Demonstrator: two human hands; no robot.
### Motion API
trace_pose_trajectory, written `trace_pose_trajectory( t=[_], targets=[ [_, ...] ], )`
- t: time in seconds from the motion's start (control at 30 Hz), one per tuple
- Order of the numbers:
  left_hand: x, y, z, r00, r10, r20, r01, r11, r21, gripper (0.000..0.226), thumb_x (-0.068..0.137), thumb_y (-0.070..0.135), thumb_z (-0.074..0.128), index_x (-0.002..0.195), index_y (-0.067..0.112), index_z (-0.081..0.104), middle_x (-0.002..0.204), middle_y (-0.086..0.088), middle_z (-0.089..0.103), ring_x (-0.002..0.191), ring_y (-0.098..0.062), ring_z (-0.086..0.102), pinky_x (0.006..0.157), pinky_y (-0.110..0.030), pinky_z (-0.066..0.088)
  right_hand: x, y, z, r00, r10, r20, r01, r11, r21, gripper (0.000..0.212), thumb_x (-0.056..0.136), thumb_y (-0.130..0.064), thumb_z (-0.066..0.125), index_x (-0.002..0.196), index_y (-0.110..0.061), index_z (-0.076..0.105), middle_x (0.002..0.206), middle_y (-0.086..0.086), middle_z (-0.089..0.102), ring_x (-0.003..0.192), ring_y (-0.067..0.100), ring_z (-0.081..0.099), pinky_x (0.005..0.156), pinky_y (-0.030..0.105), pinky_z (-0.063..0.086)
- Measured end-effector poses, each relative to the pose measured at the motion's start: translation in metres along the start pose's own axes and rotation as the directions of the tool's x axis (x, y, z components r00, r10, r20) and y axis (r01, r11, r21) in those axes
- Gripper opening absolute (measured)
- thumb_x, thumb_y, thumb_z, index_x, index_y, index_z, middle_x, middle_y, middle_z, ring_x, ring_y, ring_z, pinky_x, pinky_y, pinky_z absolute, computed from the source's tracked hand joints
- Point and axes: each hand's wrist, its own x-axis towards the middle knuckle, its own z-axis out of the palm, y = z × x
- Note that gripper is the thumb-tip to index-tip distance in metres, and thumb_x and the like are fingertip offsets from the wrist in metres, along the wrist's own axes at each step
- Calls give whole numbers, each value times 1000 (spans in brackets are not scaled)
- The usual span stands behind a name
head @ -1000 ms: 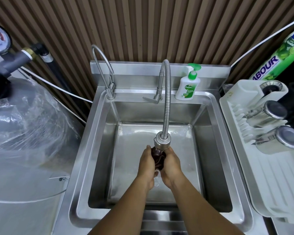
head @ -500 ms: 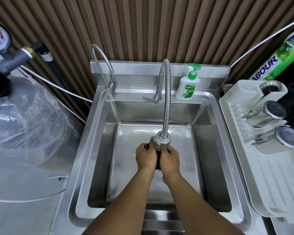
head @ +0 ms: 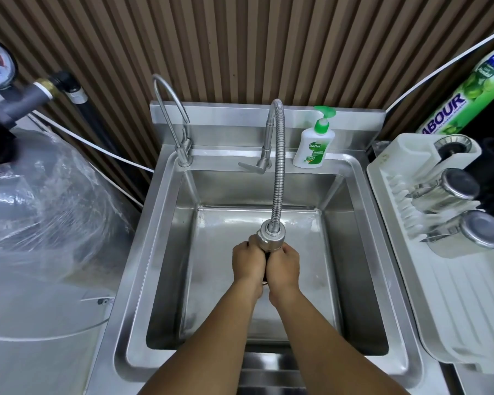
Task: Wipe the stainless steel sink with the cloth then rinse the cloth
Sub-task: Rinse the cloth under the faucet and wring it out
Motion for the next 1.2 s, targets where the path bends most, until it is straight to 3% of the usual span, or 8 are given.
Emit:
trace_pose_trajectory(
  t=[0.2,0.6,0.73,0.83,0.93,1.03,1.1,1.2],
  targets=[
    [0,2,-2,995,7,97,-20,991,131,29,73,35,70,71,8,60,63,-9,58,59,-23,51,54,-30,43,1,-2,-2,993,95,63,-100,992,71,26,89,-14,58,65,-15,47,61,5,46,55,18,40,47,24,34],
    [0,-1,-2,991,-6,136,-14,990,143,21,86,14,61,69,6,51,53,-5,45,46,-18,40,42,-18,31,6,-5,2,991,129,-28,-130,991,-38,26,86,-3,54,62,-8,45,52,8,45,46,23,41,45,27,37],
    [-1,-2,-6,989,-11,148,-14,986,168,26,88,23,59,74,1,59,61,-11,57,54,-22,51,50,-26,44,5,-2,1,991,131,16,-131,991,-20,21,89,-6,57,68,-5,54,59,11,55,56,26,53,49,30,44],
    [3,1,-14,986,-72,147,51,989,142,41,98,35,46,87,3,68,82,-16,73,76,-28,69,74,-40,57,4,-7,-5,975,179,133,-179,984,-13,18,94,-20,61,87,-5,67,77,11,71,70,27,68,57,32,55],
    [9,4,-29,972,-152,179,128,982,142,51,105,48,35,101,13,71,95,-12,76,90,-26,71,88,-41,57,6,-8,-19,927,252,277,-247,968,-52,29,92,-29,69,113,-10,68,100,13,78,93,31,76,88,50,61],
    [15,14,-47,954,-137,268,54,954,296,51,106,46,31,104,16,72,95,-8,74,84,-22,66,76,-34,52,5,-5,-32,907,266,327,-314,944,104,33,92,-11,70,124,-7,61,106,17,77,92,29,77,73,38,62],
    [27,24,-56,950,-91,298,-31,924,382,42,104,42,34,116,18,67,110,-8,69,94,-24,65,82,-37,53,2,-6,-36,899,276,341,-358,910,207,33,93,-3,66,126,-3,59,106,20,76,85,28,77,62,32,59],
    [48,49,-56,964,-5,266,-79,950,302,26,103,29,44,122,19,58,119,-3,61,107,-25,62,93,-44,52,1,-6,-36,888,278,367,-380,892,244,28,97,-4,61,125,-3,61,105,19,77,84,28,76,69,36,60]
  ],
)
